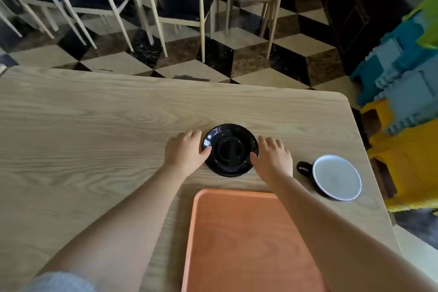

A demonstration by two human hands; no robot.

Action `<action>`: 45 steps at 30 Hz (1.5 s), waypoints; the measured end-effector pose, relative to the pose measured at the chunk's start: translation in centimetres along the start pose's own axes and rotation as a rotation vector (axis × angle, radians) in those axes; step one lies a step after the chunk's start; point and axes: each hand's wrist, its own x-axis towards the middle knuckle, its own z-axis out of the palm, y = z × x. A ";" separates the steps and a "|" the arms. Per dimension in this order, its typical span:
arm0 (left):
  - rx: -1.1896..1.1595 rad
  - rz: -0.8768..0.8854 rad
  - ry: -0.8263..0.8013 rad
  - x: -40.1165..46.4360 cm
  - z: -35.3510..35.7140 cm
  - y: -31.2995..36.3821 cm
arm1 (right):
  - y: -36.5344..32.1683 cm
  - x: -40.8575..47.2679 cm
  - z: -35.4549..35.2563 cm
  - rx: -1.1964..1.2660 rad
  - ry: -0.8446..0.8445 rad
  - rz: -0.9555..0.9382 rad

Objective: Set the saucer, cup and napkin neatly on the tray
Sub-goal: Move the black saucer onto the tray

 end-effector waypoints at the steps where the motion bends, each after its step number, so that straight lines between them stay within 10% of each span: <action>1: 0.005 -0.011 -0.018 0.3 0.4 0.1 | 0.2 0.3 0.3 0.004 -0.018 0.012; 24: -0.923 -0.430 -0.210 -5.1 0.8 -0.5 | 0.7 -3.7 1.3 0.715 0.052 0.184; 45: -0.666 -0.488 -0.118 -16.4 0.3 1.5 | 2.6 -14.4 5.1 0.912 -0.144 0.235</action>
